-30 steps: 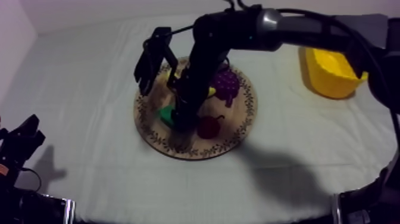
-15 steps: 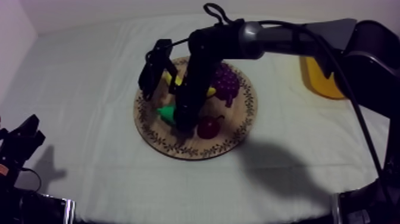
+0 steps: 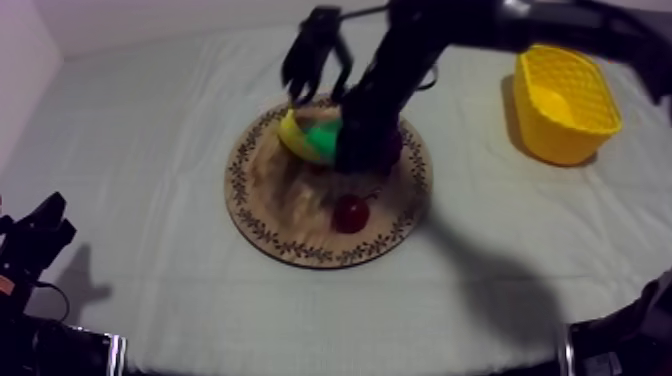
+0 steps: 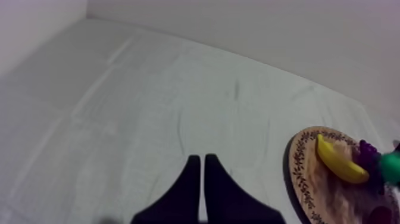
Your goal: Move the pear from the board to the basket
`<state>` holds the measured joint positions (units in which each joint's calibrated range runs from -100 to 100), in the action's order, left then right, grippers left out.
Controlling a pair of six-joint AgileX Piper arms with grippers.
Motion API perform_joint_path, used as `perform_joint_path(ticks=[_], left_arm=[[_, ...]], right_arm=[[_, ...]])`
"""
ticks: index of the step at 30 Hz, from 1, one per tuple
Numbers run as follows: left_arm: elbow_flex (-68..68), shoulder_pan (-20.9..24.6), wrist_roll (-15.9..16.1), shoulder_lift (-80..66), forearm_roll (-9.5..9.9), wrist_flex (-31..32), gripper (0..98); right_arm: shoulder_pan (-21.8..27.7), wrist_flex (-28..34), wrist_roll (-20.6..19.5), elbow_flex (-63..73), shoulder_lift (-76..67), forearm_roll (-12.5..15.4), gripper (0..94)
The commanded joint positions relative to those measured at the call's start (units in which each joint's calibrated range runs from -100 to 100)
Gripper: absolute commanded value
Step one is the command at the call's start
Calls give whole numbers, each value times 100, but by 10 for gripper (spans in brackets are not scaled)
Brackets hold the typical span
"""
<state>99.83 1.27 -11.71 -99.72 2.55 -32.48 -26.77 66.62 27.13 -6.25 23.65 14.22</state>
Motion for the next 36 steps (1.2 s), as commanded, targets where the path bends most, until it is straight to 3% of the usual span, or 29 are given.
perform_joint_path(ticks=[1, 9, 15, 22, 36], left_arm=[[-5, 0, 1, -2, 1, -1, 1], [-5, 0, 1, -2, 1, -1, 1], [-5, 0, 1, -2, 1, -1, 1], [-5, 0, 1, -2, 1, -1, 1], [-5, 0, 1, -2, 1, -1, 1]], right_arm=[[430, 79, 44, -143, -1289, 73, 213], [1765, 123, 111, -446, -2902, 175, 228], [2467, -391, -113, -1158, -3575, -9, 229], [2723, -1495, -658, -2432, -4082, -450, 227], [2985, -2635, -1600, -3124, -3272, -997, 223]])
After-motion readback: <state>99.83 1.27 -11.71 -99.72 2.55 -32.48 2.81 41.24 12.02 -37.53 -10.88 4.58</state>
